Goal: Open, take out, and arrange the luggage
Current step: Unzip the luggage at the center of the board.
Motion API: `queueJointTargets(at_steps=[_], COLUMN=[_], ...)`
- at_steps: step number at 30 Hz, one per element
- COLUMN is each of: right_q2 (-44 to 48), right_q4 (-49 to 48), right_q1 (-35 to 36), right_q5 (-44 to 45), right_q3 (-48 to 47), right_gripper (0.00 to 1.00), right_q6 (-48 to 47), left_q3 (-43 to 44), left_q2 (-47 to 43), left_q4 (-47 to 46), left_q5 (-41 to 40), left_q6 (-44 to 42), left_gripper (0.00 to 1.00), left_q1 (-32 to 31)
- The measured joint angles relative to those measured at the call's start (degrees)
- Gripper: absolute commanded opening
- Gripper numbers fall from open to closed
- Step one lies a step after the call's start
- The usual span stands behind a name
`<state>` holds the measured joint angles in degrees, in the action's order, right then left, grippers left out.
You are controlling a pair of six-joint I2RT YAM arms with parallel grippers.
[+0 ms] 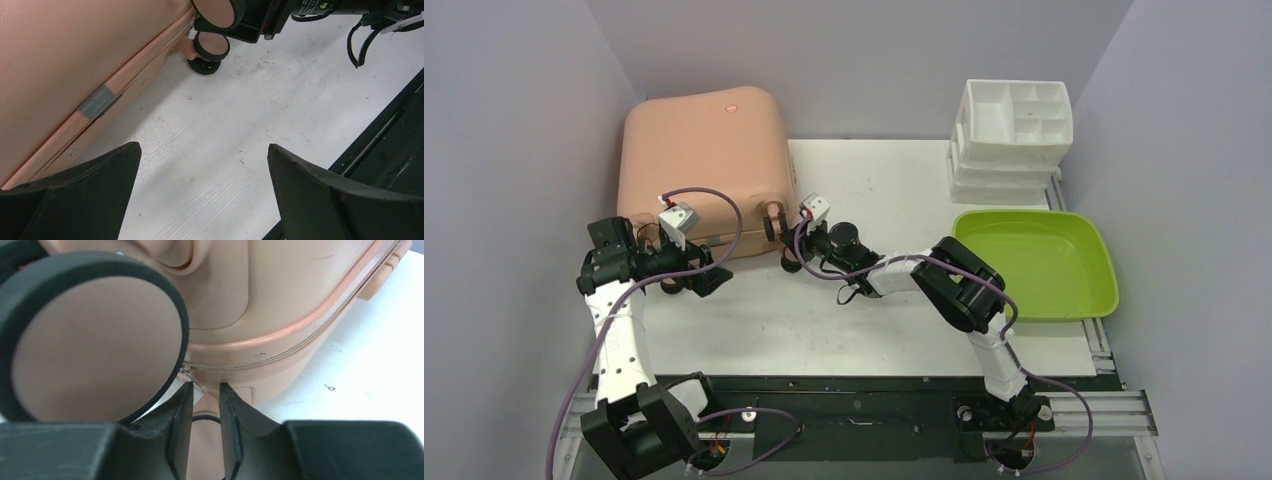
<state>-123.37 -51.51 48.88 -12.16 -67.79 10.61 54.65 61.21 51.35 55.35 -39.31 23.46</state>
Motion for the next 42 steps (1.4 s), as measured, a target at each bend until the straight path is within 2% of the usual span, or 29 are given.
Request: queueJointTargets(at_steps=[4,7,9,12,14,17,21,27,36,42], right_q2=[-0.02,-0.02,-0.02,-0.17,-0.24,-0.28,-0.76,-2.71,-3.82,-3.80], right_q4=[3.61,5.84,5.90,4.52,3.58,2.34,1.62,2.69,4.46,7.82], right_q1=[0.09,0.37,0.39,0.28,0.24,0.22,0.17,0.61,0.37,-1.33], right_q5=[1.27,1.40,1.18,-1.29,-2.93,-5.40,-6.54,-7.21,-6.67,-6.23], right_q3=[-1.55,-2.32,-2.43,-2.38,-2.21,-1.97,-1.97,-4.57,-7.67,-8.61], right_gripper=[0.13,0.15,0.20,0.39,0.49,0.52,0.49,0.30,0.23,0.26], right_q6=[0.24,0.57,1.11,3.23,4.57,5.84,6.40,6.21,7.52,11.17], left_q3=[0.04,0.07,0.28,0.90,1.07,1.38,1.55,1.64,1.64,1.64], left_q2=[-0.26,-0.28,-0.31,-0.48,-0.68,-0.87,-1.22,-1.75,-2.14,-2.27], left_q4=[0.09,0.22,0.50,0.63,0.70,0.76,0.76,0.79,0.79,0.92], left_q5=[0.00,0.00,-0.02,0.00,0.02,0.02,0.02,0.04,0.04,0.04], left_q6=[0.22,0.63,0.98,1.31,1.46,1.75,2.32,2.89,3.08,3.10], left_gripper=[0.96,0.96,0.96,0.96,0.96,0.96,0.96,0.96,0.96,0.96], left_q1=[0.02,0.02,0.02,0.02,0.02,0.02,0.02,0.02,0.02,0.02])
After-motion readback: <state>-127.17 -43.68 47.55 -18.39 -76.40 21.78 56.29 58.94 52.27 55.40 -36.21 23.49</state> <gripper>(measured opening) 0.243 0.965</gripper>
